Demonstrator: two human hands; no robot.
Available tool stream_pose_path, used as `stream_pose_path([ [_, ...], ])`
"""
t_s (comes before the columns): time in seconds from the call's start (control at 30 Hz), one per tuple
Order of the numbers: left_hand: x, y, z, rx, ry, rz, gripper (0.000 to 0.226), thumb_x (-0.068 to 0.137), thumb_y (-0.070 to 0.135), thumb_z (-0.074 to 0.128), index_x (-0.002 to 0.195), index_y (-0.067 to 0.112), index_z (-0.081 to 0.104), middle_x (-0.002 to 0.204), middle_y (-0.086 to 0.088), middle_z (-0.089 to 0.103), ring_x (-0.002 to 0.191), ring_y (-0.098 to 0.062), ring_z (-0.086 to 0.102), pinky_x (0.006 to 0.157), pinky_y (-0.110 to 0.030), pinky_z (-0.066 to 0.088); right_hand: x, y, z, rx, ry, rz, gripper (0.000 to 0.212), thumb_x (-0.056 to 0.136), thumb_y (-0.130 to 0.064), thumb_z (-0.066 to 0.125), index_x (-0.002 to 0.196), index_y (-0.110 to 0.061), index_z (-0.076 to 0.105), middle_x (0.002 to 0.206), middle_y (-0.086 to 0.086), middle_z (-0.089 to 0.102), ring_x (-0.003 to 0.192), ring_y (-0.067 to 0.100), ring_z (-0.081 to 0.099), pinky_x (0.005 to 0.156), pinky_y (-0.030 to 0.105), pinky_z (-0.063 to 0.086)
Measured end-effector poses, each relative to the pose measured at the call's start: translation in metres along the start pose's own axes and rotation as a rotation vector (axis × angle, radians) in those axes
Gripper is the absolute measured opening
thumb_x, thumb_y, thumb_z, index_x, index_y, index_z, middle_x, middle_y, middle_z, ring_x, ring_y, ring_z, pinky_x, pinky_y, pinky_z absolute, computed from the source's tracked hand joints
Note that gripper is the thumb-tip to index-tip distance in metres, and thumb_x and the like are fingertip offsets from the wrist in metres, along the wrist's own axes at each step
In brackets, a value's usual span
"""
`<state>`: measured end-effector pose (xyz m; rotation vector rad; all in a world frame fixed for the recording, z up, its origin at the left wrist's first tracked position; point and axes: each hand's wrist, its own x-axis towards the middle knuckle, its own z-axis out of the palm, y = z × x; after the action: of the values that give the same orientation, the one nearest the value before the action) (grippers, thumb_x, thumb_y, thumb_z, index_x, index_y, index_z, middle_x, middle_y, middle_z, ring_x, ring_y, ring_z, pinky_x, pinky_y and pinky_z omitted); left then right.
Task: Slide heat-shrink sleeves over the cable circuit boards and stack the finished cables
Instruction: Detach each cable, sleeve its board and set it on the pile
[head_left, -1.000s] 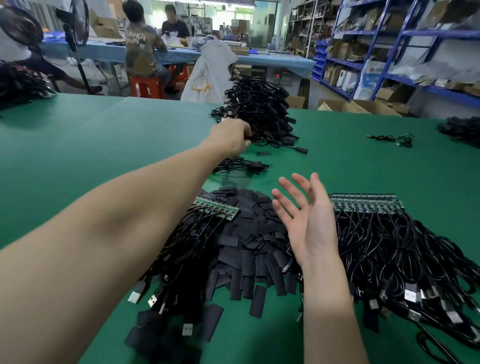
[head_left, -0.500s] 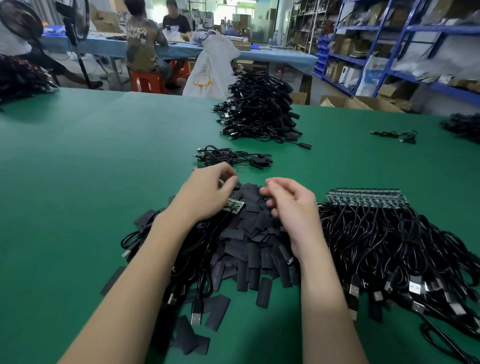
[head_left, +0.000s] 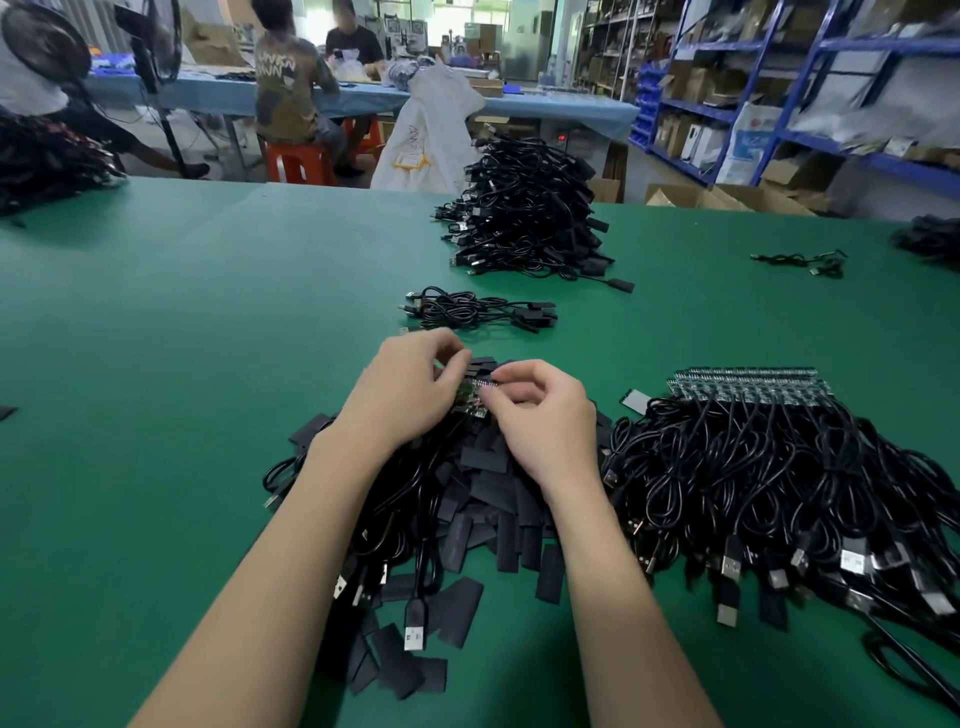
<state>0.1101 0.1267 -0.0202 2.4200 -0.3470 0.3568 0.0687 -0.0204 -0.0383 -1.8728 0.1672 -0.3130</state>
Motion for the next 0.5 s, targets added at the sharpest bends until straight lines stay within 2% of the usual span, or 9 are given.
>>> stream_pose_path([
  [0.07,0.001,0.006,-0.001,0.068,0.113,0.059,0.026,0.102,0.036,0.052,0.091,0.019,0.069,0.086,0.007,0.069,0.091,-0.022,0.058,0.081,-0.039,0.049,-0.001,-0.004,-0.004,0.229,-0.086,0.063,0.012,0.085,-0.012,0.080,0.091,-0.019,0.072,0.075,-0.005,0.075,0.062,0.004,0.064,0.066,0.022,0.054],
  [0.1,0.001,0.009,0.000,0.094,0.159,0.080,0.031,0.103,0.039,0.050,0.083,0.020,0.067,0.077,0.009,0.066,0.086,-0.021,0.056,0.079,-0.039,0.047,-0.001,-0.006,-0.008,0.355,-0.133,0.101,0.014,0.085,-0.007,0.079,0.093,-0.016,0.072,0.076,-0.001,0.075,0.064,0.005,0.065,0.065,0.021,0.055],
  [0.17,-0.001,0.016,0.003,0.121,0.223,0.089,0.047,0.103,0.044,0.048,0.062,0.021,0.055,0.053,0.008,0.050,0.063,-0.014,0.049,0.075,-0.037,0.040,-0.002,-0.010,-0.013,0.540,-0.196,0.186,0.017,0.085,-0.003,0.079,0.099,-0.011,0.072,0.081,0.002,0.077,0.071,0.006,0.069,0.066,0.017,0.056],
  [0.23,0.000,0.020,0.007,0.157,0.251,0.071,0.059,0.104,0.050,0.044,0.053,0.021,0.043,0.044,0.006,0.040,0.052,-0.006,0.042,0.082,-0.037,0.036,-0.003,-0.010,-0.016,0.609,-0.234,0.250,0.018,0.085,-0.002,0.079,0.101,-0.007,0.071,0.083,0.002,0.077,0.074,0.006,0.071,0.068,0.016,0.057],
  [0.33,0.000,0.023,0.011,0.171,0.281,0.052,0.065,0.105,0.054,0.040,0.051,0.019,0.049,0.044,0.005,0.044,0.064,-0.014,0.049,0.097,-0.039,0.032,-0.004,-0.010,-0.019,0.648,-0.263,0.288,0.017,0.084,-0.003,0.079,0.099,-0.005,0.071,0.078,-0.001,0.077,0.074,0.006,0.072,0.069,0.017,0.058],
  [0.43,-0.003,0.024,0.014,0.121,0.273,0.054,0.067,0.104,0.054,0.041,0.046,0.021,0.041,0.041,0.005,0.038,0.081,-0.019,0.057,0.100,-0.041,0.032,-0.005,-0.011,-0.020,0.691,-0.267,0.312,0.014,0.083,-0.002,0.078,0.095,-0.004,0.073,0.078,0.001,0.077,0.075,0.007,0.073,0.068,0.019,0.058],
  [0.5,-0.003,0.025,0.016,0.109,0.267,0.061,0.067,0.104,0.054,0.042,0.045,0.022,0.037,0.040,0.005,0.035,0.080,-0.020,0.055,0.101,-0.040,0.032,-0.006,-0.011,-0.020,0.709,-0.265,0.320,0.011,0.082,-0.001,0.079,0.092,-0.004,0.074,0.080,0.003,0.077,0.076,0.008,0.074,0.068,0.019,0.058],
])
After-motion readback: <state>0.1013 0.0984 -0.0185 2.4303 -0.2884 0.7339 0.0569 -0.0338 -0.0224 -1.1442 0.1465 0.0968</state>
